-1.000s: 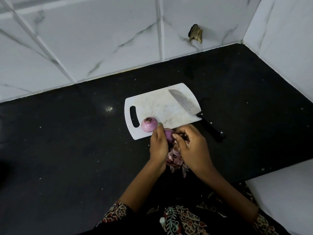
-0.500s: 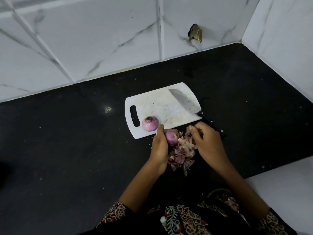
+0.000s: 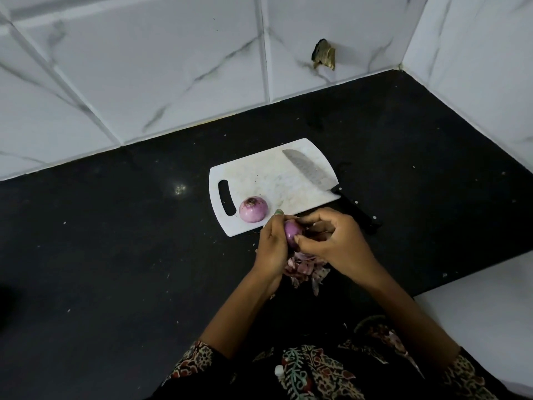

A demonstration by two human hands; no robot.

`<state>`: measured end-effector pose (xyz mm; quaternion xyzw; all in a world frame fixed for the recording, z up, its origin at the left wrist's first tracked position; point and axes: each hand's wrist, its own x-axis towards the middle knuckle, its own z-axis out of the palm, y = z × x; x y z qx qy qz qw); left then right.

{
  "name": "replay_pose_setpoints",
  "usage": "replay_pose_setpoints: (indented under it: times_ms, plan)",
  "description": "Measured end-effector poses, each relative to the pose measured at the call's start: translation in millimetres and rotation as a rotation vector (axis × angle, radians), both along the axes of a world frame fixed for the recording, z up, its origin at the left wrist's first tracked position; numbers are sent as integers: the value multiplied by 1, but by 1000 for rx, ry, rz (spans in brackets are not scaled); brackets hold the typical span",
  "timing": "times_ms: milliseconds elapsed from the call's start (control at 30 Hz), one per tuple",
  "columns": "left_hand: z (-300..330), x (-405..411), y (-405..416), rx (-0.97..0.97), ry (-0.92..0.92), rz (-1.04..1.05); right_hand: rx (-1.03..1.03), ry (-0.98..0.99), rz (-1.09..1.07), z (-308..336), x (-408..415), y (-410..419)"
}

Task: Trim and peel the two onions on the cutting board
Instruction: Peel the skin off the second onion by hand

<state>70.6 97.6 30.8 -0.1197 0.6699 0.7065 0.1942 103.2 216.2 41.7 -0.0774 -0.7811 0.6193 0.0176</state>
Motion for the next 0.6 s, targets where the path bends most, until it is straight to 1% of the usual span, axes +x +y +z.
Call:
replay_pose_setpoints:
  times_ms: [133, 333, 500, 600]
  plan:
    - [1, -1, -1, 25, -13, -42, -46, -15, -13, 1, -1, 2]
    - [-3, -4, -4, 42, -16, -82, -63, -17, -26, 0, -2, 3]
    - [-1, -5, -1, 57, -63, -64, -32, -6, -112, -1, -2, 4]
    - [1, -7, -1, 81, -121, -56, 4, -49, -142, -1, -3, 2]
